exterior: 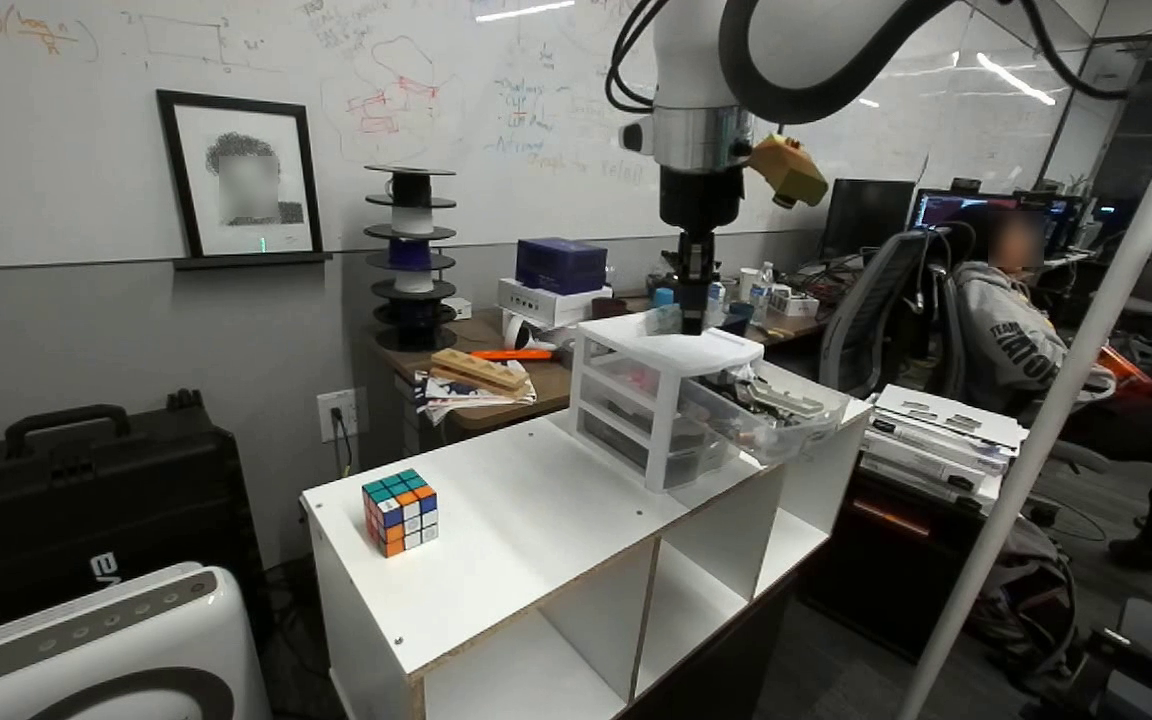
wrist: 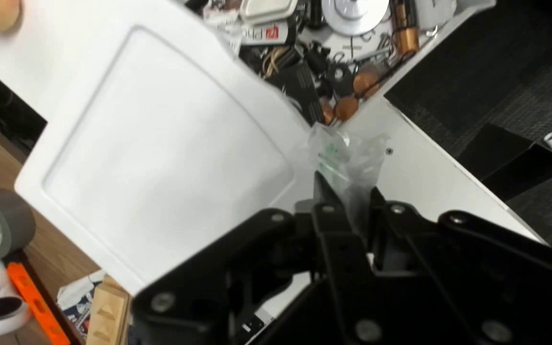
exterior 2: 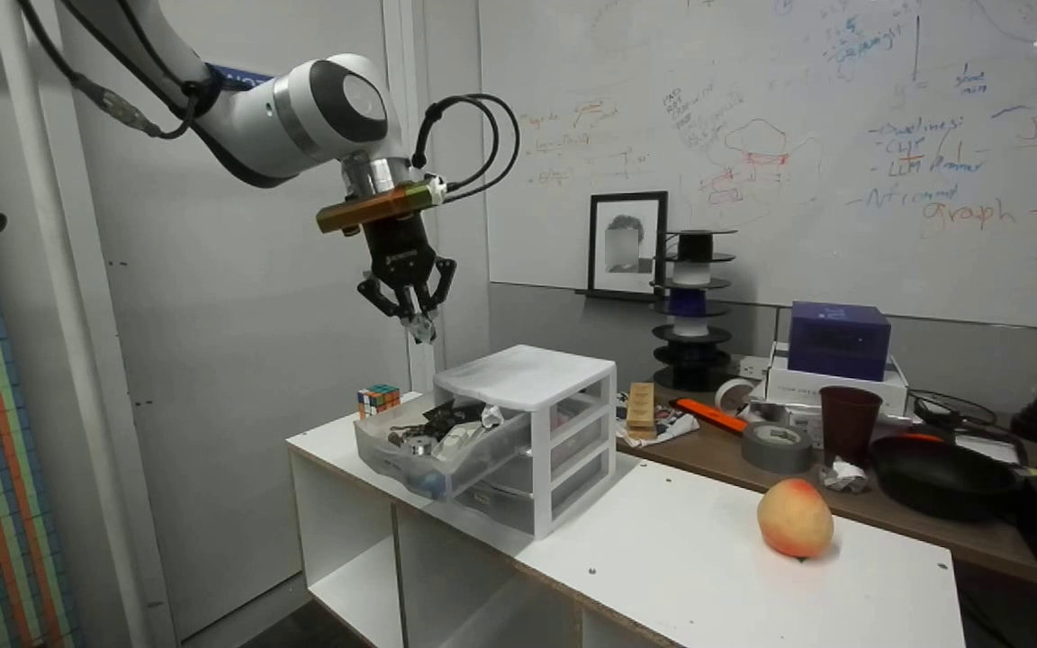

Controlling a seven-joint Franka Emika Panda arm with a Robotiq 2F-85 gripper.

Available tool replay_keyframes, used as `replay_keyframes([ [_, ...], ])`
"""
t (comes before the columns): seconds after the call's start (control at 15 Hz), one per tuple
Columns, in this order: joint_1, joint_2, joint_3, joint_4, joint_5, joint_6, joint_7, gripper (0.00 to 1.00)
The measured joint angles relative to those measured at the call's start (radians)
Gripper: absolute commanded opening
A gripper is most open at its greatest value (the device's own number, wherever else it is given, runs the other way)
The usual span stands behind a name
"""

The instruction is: Put the electricity extension and the transparent package in the upper drawer, and close it

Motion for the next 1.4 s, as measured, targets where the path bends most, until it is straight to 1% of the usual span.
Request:
replay_keyframes([
  [0.13,-0.012,-0.044,-0.006,-0.064,0.000,-0.011,0.021,0.16],
  [0.2,-0.018,-0.064,-0.008,-0.093,0.000,-0.016,0.032,0.14],
  [0.33,-0.032,-0.099,-0.015,-0.149,0.000,-0.020,0.051,0.14],
  [0.4,-0.040,-0.115,-0.020,-0.176,0.000,-0.021,0.061,0.15],
  [0.67,-0.070,-0.154,-0.042,-0.250,-0.005,-0.027,0.102,0.14],
  [0.73,-0.078,-0.159,-0.047,-0.266,-0.011,-0.018,0.109,0.15],
  [0.87,-0.091,-0.161,-0.056,-0.292,-0.019,0.036,0.119,0.15],
  [1.27,-0.123,-0.161,-0.066,-0.392,-0.018,0.279,0.120,0.15],
  [1.4,-0.125,-0.162,-0.066,-0.419,-0.018,0.330,0.120,0.15],
])
